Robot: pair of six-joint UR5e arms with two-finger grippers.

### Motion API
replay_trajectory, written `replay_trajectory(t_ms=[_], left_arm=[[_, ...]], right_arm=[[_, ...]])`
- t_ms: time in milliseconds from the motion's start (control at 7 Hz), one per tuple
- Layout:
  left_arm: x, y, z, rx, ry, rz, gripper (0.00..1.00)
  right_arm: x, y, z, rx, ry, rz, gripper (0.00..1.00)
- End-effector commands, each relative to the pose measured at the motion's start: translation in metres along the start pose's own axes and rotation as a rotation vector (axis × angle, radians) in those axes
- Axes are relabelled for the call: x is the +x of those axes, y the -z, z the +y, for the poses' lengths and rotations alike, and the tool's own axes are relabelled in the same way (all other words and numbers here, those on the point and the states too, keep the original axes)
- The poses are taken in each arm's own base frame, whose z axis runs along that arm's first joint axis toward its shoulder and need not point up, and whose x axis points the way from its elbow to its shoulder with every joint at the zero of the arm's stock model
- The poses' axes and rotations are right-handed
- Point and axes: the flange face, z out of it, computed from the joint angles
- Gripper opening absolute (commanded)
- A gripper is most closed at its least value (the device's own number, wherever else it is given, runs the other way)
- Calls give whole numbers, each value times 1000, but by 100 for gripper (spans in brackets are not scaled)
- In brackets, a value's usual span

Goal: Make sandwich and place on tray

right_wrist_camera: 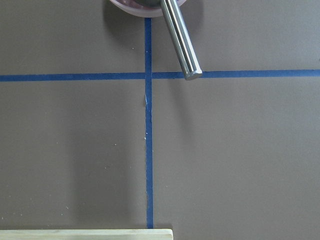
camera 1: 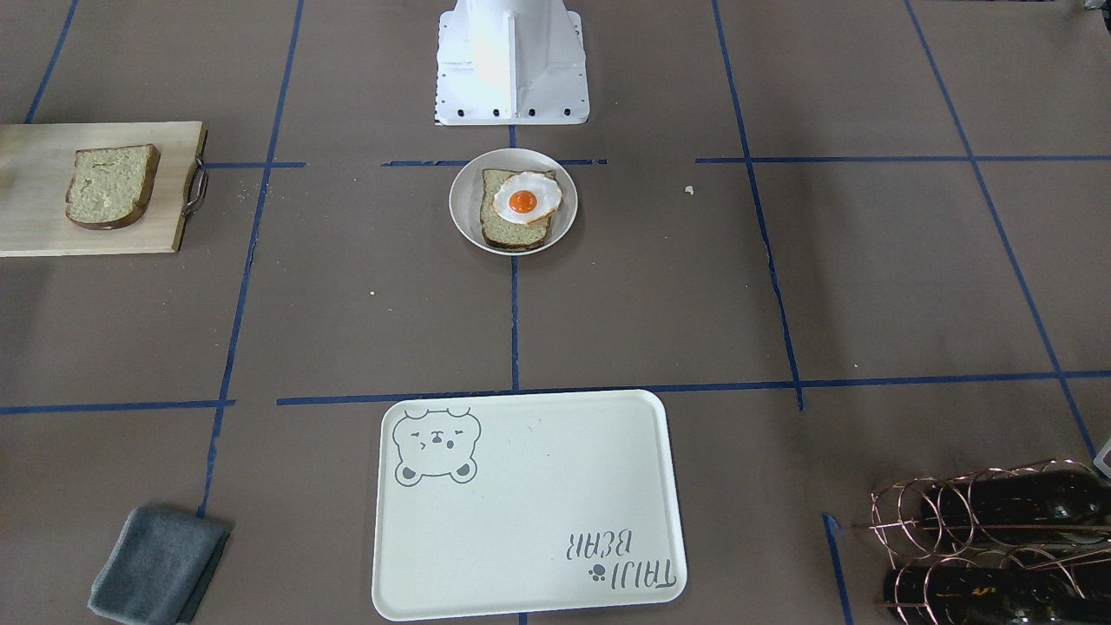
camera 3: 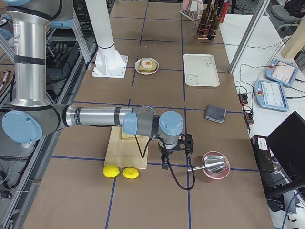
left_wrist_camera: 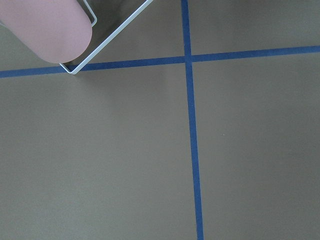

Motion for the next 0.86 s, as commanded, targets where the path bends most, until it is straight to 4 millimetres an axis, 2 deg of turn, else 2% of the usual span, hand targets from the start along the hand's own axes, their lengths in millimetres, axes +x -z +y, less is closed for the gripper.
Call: replay_trajectory(t_ms=[0, 286, 429, 571, 714], left_arm=[[1, 1, -1, 1, -1, 0, 100], [9, 9, -10, 20, -19, -1, 100], [25, 28, -29, 60, -57, -5, 100], [50, 50, -50, 118, -71, -7, 100], [77, 70, -65, 185, -71, -9, 100]], right_arm=[[1, -1, 0, -1, -4, -1, 100], [-6, 5, -3, 15, 18, 0, 100], [-1, 1, -8, 40, 39, 1, 100], [-3, 1, -11, 55, 57, 3, 100], [-25, 22, -35, 107, 116, 5, 100]])
